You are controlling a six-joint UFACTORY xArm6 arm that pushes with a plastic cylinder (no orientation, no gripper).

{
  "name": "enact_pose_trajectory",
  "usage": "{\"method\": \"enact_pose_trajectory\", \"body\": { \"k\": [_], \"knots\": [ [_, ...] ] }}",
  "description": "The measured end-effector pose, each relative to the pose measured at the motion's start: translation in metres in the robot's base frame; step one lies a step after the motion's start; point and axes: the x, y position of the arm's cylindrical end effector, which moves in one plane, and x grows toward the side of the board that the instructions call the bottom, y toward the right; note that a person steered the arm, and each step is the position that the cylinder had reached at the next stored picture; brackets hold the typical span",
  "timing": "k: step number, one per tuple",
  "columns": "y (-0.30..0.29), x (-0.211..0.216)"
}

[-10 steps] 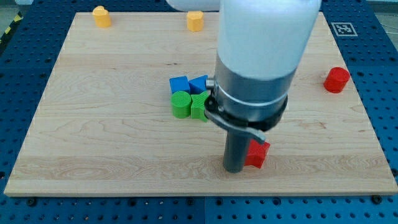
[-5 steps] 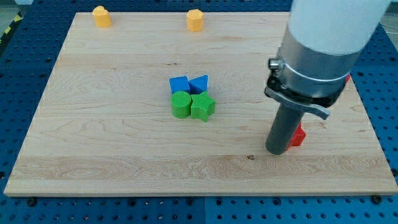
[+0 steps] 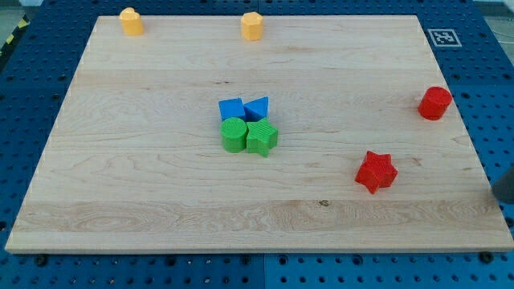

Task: Move the red star towards top

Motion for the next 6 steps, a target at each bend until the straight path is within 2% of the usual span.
{"method": "enact_pose_trajectory", "body": {
  "k": [1,3,5,6],
  "knots": [
    [0.030,-0.002],
    [0.030,-0.008],
    [0.031,-0.112],
    [0.016,-0.144]
  ]
}}
